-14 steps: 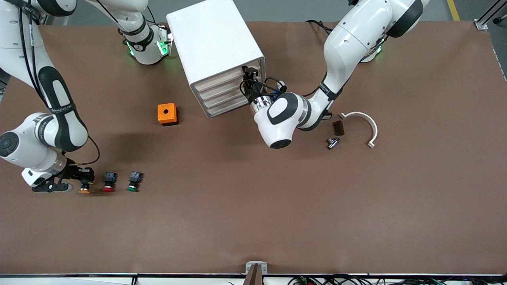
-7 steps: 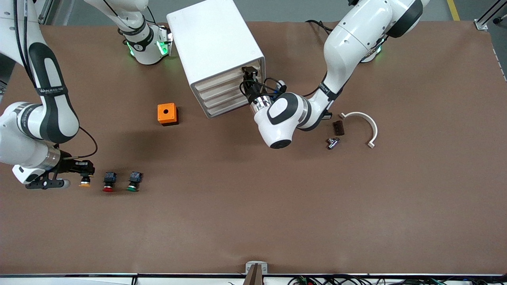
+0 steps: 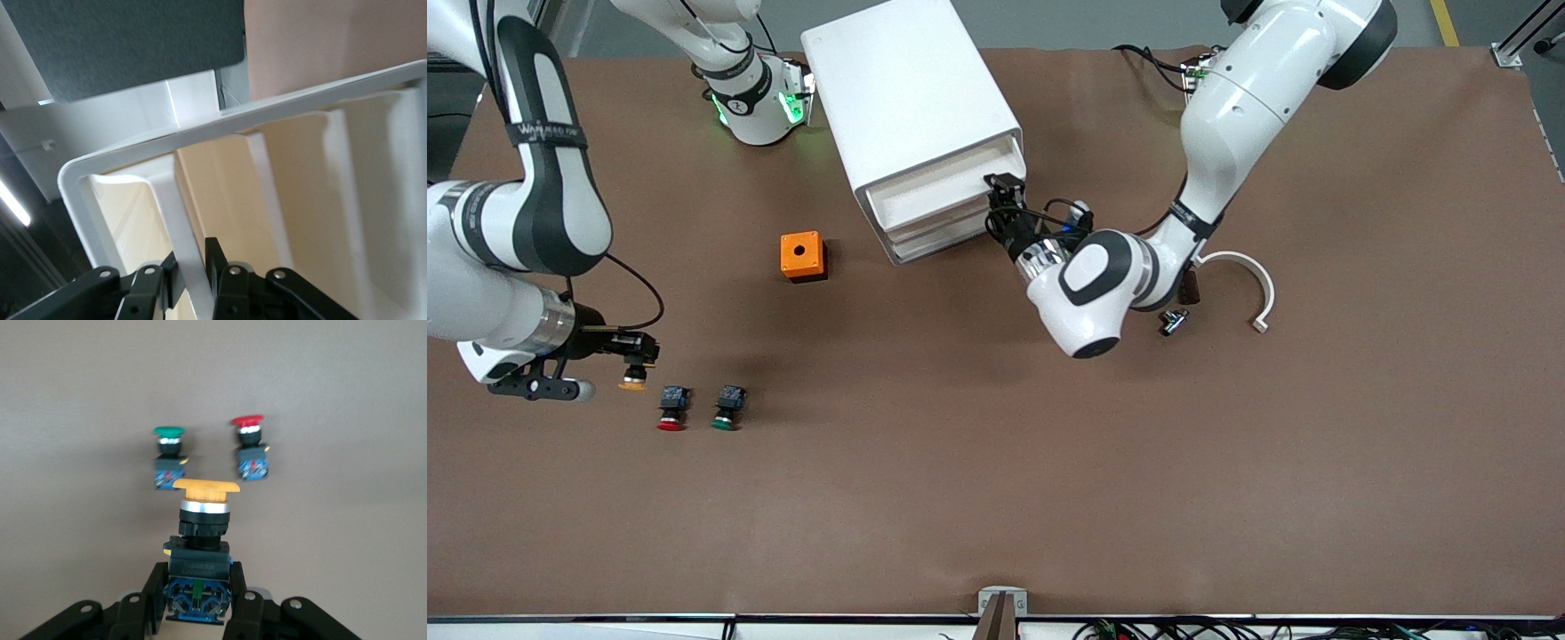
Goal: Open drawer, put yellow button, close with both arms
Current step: 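Lift the yellow button with the right gripper and carry it over the drawer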
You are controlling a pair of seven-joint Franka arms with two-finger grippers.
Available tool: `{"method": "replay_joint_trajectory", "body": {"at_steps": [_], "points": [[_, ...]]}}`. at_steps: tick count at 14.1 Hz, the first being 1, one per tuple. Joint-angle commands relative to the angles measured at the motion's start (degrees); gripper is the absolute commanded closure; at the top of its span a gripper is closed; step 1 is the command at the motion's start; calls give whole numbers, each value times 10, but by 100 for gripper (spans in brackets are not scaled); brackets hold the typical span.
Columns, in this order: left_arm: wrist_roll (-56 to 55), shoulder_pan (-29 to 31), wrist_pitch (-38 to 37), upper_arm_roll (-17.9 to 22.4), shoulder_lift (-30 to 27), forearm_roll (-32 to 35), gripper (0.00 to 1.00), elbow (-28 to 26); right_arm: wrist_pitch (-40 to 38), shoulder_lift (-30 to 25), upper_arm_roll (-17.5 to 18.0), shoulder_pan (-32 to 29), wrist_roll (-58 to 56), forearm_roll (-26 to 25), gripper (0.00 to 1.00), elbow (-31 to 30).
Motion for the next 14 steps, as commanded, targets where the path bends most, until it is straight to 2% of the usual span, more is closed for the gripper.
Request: {"method": "replay_joint_trajectory", "body": {"at_steps": [1, 5, 10, 11, 13, 14], "points": [[10, 28, 21, 3, 20, -3, 84, 33, -39, -46, -3, 39, 95, 9, 100, -8], [11, 55, 34, 3, 22, -3, 80, 41, -107, -84, -2, 114, 266, 9, 100, 15], [11, 64, 34, 4, 21, -3, 75, 41, -155, -90, -1, 224, 517, 10, 100, 52], [11, 64, 34, 4, 21, -3, 60, 41, -154, -93, -1, 249, 572, 10, 100, 58], [12, 64, 34, 4, 20, -3, 0, 46, -149, -92, -2, 296, 664, 9, 100, 65], [20, 64, 34, 4, 20, -4, 0, 53, -147, -92, -2, 320, 712, 8, 100, 68]]}}
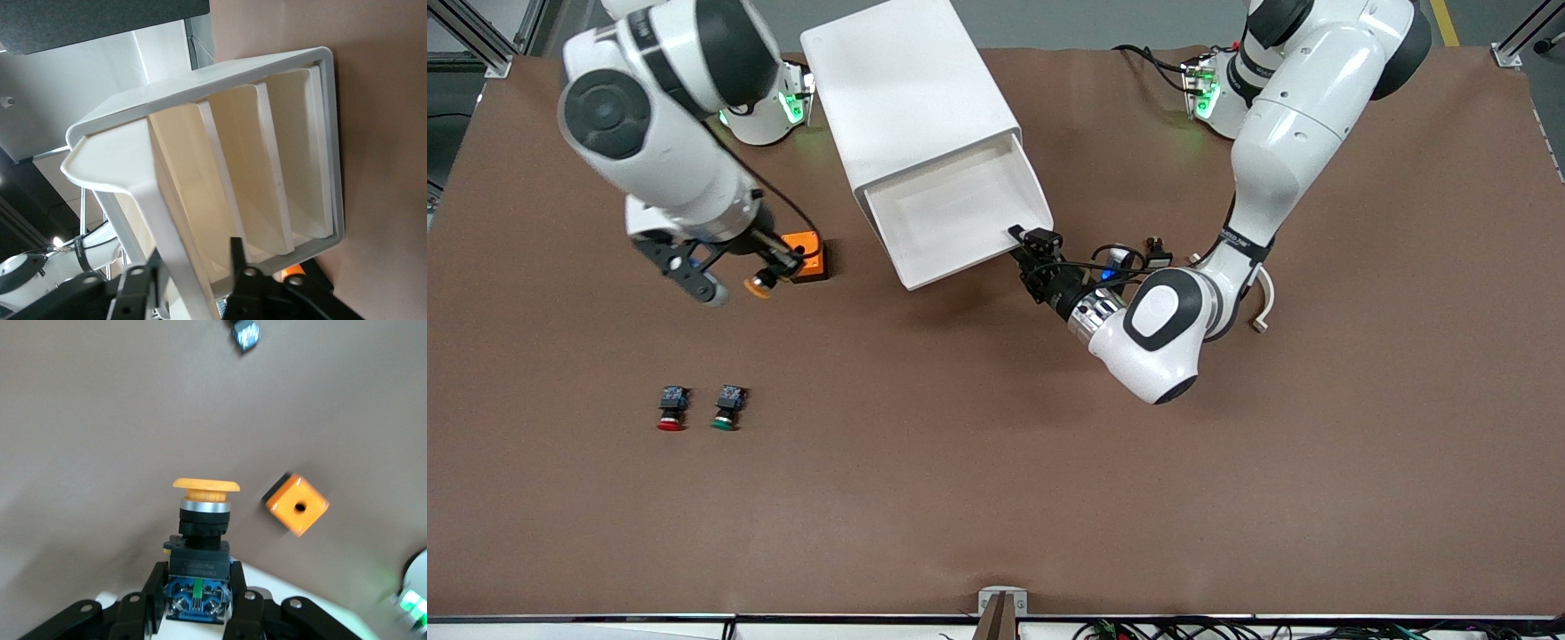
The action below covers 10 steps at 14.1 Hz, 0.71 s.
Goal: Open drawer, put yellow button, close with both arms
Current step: 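Lift the yellow button with the right gripper and carry it over the drawer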
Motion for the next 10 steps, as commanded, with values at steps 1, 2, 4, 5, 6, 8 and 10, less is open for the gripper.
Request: {"method": "replay_joint_trajectory", "body": {"at_steps": [1, 2, 4, 5, 6, 8, 10], "points": [[37, 1, -1, 0, 5, -4, 0, 25, 0, -3, -7, 59, 113, 1, 100, 12], [72, 2, -1, -1, 3, -4, 0, 26, 6, -1, -7, 78, 153, 0, 100, 15], [133, 10, -3, -2, 3, -4, 0, 32, 18, 3, -7, 117, 225, -4, 100, 22], [168, 10, -7, -2, 3, -3, 0, 35, 28, 3, -8, 133, 254, -5, 100, 22], [212, 11, -14, -2, 2, 0, 0, 41, 41, 5, -8, 147, 289, -6, 100, 21], [301, 15, -44, 3, 1, 7, 0, 56, 68, 21, -8, 176, 354, -20, 100, 21], [373, 16, -59, 17, 2, 14, 0, 74, 92, 45, -8, 204, 410, -35, 100, 21]]}}
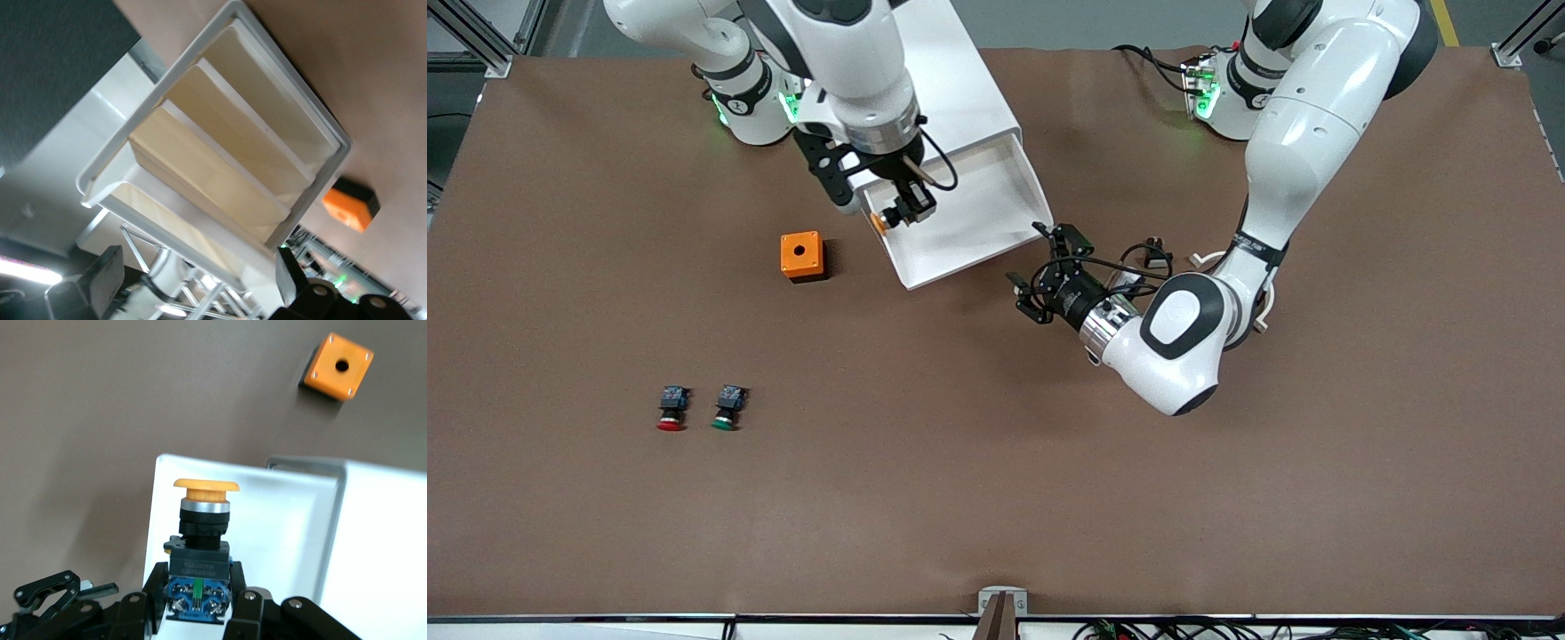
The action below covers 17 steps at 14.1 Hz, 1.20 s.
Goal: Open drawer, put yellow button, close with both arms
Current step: 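Lift the yellow button with the right gripper and carry it over the drawer, then lower the button into the drawer and open the right gripper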
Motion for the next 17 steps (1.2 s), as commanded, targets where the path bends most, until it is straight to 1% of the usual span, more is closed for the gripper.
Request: {"method": "replay_joint_trajectory", "body": {"at_steps": [1, 3, 5, 8, 9, 10, 11, 12, 13, 15, 17], "points": [[97, 2, -22, 17, 1, 23, 0, 26, 31, 41, -7, 42, 82, -28, 100, 11], [159, 2, -22, 23, -7, 54, 0, 28, 62, 71, -7, 63, 131, -49, 100, 11], [216, 3, -17, 27, -24, 86, 0, 30, 80, 94, -7, 72, 157, -66, 100, 12], [271, 1, 11, 37, -51, 145, 0, 50, 88, 102, -7, 75, 170, -66, 100, 14], [286, 0, 29, 37, -63, 166, 0, 52, 87, 102, -8, 73, 170, -63, 77, 15], [300, -4, 51, 37, -81, 194, 0, 51, 84, 102, -8, 70, 169, -58, 50, 22], [309, -6, 72, 35, -99, 224, 0, 51, 82, 102, -8, 69, 170, -58, 17, 31], [314, -6, 90, 30, -109, 247, 0, 50, 81, 102, -9, 67, 169, -57, 3, 38], [320, -10, 103, 30, -118, 267, 0, 50, 78, 101, -10, 65, 167, -57, 0, 43], [325, -25, 122, 30, -129, 316, 0, 50, 73, 96, -10, 55, 160, -57, 0, 45], [324, -46, 142, 31, -130, 364, 0, 50, 45, 84, -11, 32, 101, -56, 0, 49]]}}
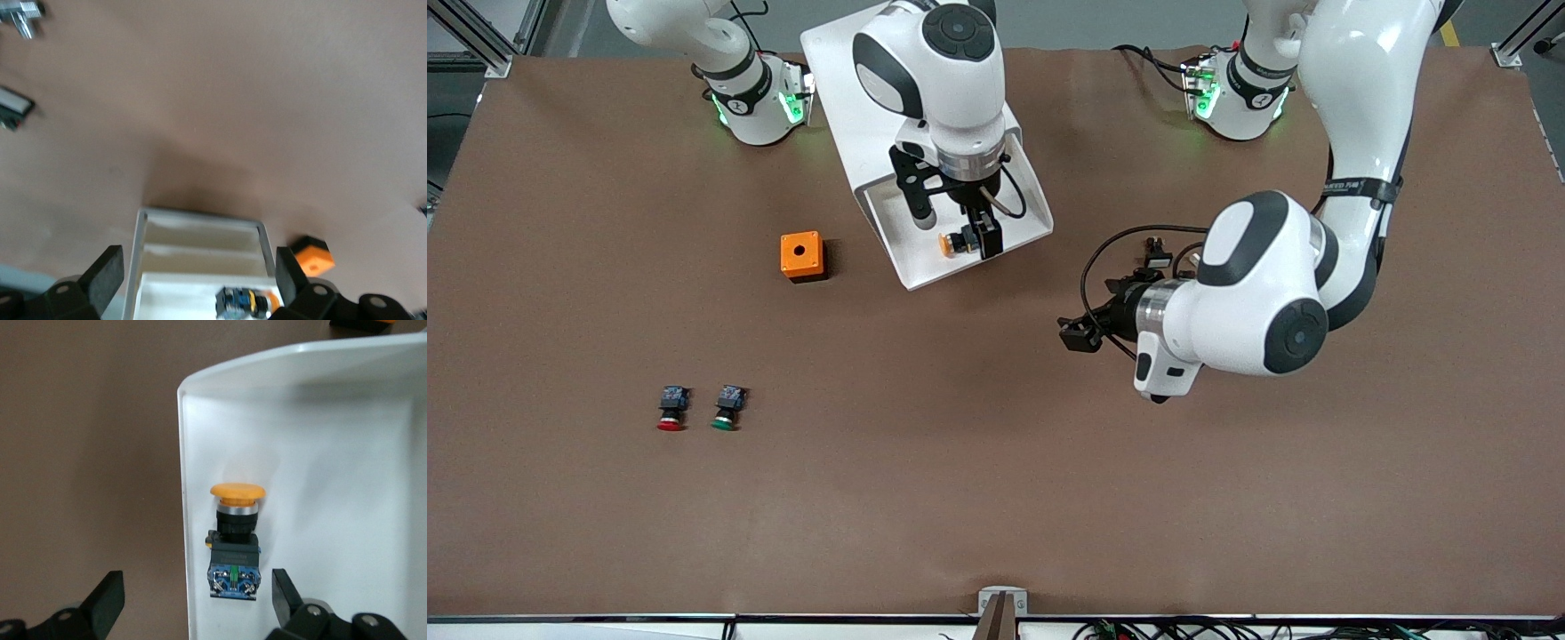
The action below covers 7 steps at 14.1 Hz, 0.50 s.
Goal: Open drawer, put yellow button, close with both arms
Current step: 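Lower the button into the drawer and open the right gripper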
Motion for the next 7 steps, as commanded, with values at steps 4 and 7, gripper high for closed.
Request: {"method": "replay_joint_trajectory", "body": {"at_steps": [4, 7], "points": [[2, -76, 69, 3, -9, 164, 0, -21, -87, -63, 2, -89, -289, 13, 0, 8], [0, -113, 76, 3, -9, 206, 0, -30, -119, -91, 2, -163, -474, 53, 0, 9]]}}
